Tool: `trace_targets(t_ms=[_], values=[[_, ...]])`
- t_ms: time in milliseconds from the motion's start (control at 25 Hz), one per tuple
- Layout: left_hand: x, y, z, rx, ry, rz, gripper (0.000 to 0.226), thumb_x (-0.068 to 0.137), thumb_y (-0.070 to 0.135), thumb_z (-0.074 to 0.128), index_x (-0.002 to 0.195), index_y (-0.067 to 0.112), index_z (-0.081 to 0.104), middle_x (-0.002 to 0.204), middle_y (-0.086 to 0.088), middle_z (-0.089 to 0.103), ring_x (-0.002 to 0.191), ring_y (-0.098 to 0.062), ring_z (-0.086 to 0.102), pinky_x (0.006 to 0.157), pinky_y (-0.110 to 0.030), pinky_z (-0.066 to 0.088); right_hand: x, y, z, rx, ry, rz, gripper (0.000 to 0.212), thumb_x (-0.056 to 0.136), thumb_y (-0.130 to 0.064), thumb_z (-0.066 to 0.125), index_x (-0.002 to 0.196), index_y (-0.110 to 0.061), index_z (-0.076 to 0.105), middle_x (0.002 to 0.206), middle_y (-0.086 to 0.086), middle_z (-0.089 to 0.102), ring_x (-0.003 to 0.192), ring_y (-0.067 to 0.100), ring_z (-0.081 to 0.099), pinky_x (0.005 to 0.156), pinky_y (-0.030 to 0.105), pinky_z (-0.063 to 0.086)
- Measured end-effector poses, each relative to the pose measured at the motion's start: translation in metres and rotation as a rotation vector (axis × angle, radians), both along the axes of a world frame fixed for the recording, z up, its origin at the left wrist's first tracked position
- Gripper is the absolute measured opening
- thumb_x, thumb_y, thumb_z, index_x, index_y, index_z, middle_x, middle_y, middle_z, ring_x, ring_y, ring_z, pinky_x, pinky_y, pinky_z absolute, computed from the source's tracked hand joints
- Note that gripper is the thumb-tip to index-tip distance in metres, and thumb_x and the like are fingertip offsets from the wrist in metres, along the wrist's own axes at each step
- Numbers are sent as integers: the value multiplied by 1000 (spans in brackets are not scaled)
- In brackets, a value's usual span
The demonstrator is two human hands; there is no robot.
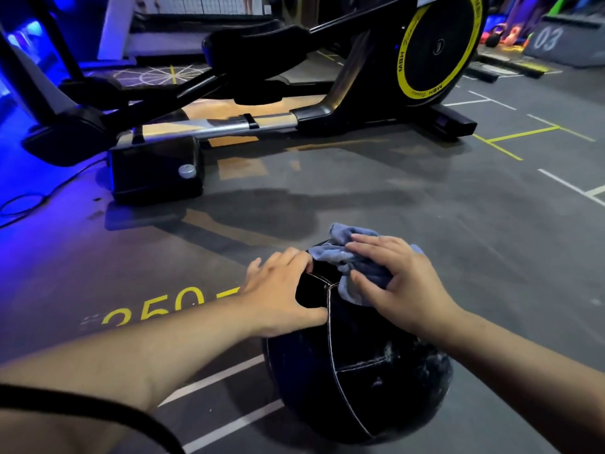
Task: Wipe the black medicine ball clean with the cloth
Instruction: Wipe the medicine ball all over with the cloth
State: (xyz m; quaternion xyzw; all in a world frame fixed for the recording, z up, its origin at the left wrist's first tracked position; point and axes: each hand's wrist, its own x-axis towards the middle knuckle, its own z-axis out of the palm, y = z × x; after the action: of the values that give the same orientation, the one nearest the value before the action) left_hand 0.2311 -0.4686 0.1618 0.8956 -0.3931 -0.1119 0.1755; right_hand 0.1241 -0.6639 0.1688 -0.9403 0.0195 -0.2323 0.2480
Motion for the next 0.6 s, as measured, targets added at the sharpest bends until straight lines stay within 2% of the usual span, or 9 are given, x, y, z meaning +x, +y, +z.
trace_targets(t_ms=[120,240,320,440,600], values=[[1,5,-1,25,-10,-4,58,55,68,50,101,37,35,105,18,38,101,-11,37,105,-48,29,-3,-10,1,-6,-29,-88,38,81,-27,68,119,-21,70,124,-7,68,117,8,59,103,15,38],[1,9,-1,49,5,-1,57,56,65,51,102,37,33,107,18,37,102,-12,36,109,-50,24,-8,-31,0,186,63,-363,32,86,-25,66,118,-29,68,115,-6,72,111,13,64,93,23,45],[0,15,-2,54,11,0,56,58,63,52,103,37,33,107,18,36,101,-12,36,109,-49,24,-12,-41,-3,309,158,-485,29,89,-29,62,117,-34,67,111,-5,72,108,16,64,86,23,42],[-1,31,-8,64,-17,-31,54,60,62,52,104,37,33,107,18,35,100,-11,36,111,-47,23,-12,-34,-3,351,192,-494,28,91,-30,59,116,-38,69,113,-9,71,107,10,61,86,20,37],[4,63,-10,130,-10,-98,50,66,58,56,104,38,32,110,20,36,104,-8,35,116,-45,16,-12,-5,-2,232,139,-369,29,90,-28,60,116,-37,69,116,-14,67,106,3,57,90,17,36]])
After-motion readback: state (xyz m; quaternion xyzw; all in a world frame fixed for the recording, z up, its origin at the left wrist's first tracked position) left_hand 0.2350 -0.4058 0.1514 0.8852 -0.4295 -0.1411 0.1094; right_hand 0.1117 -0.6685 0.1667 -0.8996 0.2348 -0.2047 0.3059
